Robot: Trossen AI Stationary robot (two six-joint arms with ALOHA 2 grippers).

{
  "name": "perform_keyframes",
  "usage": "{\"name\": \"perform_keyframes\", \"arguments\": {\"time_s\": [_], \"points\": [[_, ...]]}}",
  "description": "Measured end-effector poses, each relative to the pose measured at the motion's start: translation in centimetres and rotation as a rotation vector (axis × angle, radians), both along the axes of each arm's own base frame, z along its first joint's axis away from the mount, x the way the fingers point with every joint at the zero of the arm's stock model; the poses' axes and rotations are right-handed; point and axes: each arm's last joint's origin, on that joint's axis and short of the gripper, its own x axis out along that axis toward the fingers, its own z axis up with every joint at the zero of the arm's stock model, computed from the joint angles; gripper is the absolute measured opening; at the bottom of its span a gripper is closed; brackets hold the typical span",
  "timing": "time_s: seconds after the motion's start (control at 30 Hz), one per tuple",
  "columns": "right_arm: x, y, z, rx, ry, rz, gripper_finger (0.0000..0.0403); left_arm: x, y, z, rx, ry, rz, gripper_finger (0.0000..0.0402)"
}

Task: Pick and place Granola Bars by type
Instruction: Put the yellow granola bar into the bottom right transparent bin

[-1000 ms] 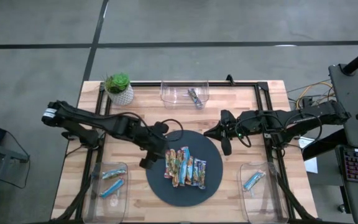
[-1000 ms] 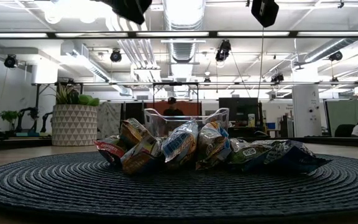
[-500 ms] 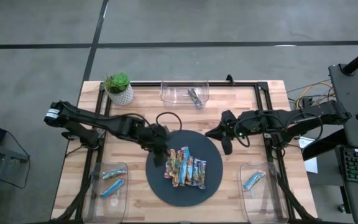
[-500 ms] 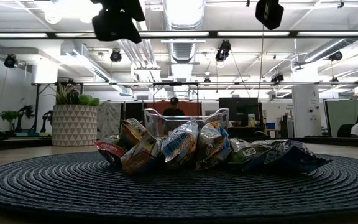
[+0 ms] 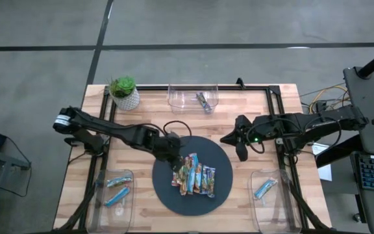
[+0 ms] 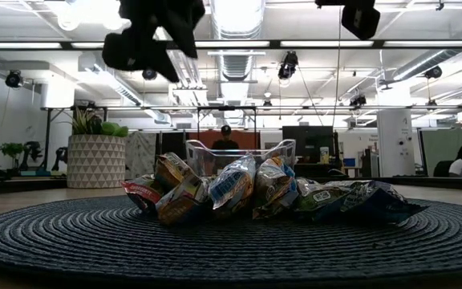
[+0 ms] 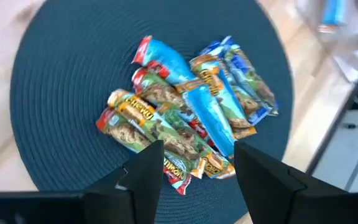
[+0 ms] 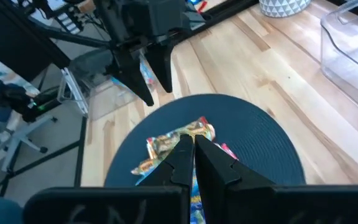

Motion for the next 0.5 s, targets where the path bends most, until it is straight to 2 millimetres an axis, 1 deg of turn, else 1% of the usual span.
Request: {"name": "perform_keyframes", "arguments": {"time_s": [0.3, 0.5], "points": [[-0.1, 0.0, -0.2, -0.007, 0.024, 0.000, 0.0008, 1.7, -0.3, -3.4, -0.084, 0.125, 0.185, 0.0177], [-0.1, 0.0, -0.2, -0.018, 0.024, 0.006, 0.0008, 2.4, -0.5, -4.8, -0.114, 0.157, 0.253, 0.0177]]}}
